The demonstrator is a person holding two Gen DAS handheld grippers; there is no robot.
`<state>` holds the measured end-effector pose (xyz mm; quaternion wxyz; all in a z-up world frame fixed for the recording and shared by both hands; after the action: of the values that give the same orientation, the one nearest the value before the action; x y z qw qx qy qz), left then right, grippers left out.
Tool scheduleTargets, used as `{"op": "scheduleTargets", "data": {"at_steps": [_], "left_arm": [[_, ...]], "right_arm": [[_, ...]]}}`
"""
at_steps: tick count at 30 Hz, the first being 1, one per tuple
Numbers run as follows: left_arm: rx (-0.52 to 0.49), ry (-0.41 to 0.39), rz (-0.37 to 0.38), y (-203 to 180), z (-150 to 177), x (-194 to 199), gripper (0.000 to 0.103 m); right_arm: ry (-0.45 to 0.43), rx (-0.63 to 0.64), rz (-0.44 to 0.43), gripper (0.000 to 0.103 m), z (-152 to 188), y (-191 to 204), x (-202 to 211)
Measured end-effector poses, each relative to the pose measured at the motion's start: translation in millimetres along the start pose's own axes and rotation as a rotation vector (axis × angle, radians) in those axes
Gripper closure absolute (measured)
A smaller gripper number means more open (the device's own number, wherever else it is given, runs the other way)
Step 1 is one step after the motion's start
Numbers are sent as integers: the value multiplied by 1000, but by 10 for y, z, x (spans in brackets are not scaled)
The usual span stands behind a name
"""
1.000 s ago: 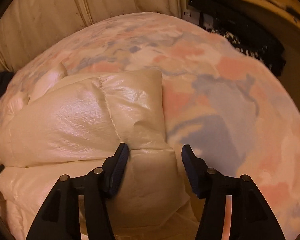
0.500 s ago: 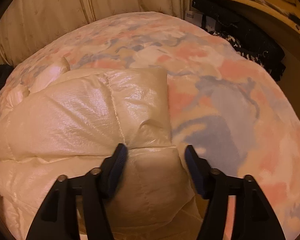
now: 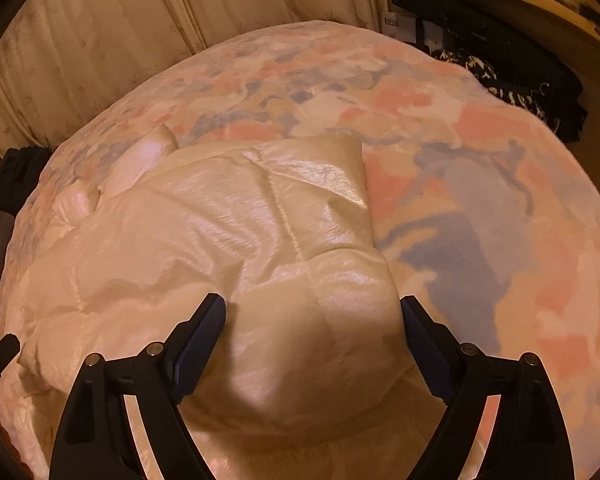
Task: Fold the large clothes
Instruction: 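Open both grippers and lift them away from the folded jacket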
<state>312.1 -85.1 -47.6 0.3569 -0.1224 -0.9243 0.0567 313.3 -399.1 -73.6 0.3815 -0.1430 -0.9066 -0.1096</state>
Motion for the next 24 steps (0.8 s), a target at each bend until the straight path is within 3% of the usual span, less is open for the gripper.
{"op": "scheduleTargets", "data": {"at_steps": [4,13,18,24], "left_arm": [[36,-57,-3,-9,72,298,42],[-38,-214,7,-131,399,1227,42],[-86,-267,-2,-224,643,1692,42],[-2,-270,12,-136,872,2148,42]], "right_arm": [[-28,26,-4,14,26,90,278],[-187,102,-55,14,173,384,1291],[-275,121,-73,14,409,528,1915],[-352,249,-28,14,809,725,2581]]}}
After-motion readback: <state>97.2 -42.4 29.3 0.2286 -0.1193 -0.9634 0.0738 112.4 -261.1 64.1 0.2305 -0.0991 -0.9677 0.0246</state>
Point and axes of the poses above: each gripper's, at about its wrist camera, not at the fingertips, and x roughly against the way its jaws point, y to its left, z to its underside, the point moved 3 cm from there along -x, roughly the way its jaws point, and after that the axes turned 10 degrees about -y, right-handed, at the moved point
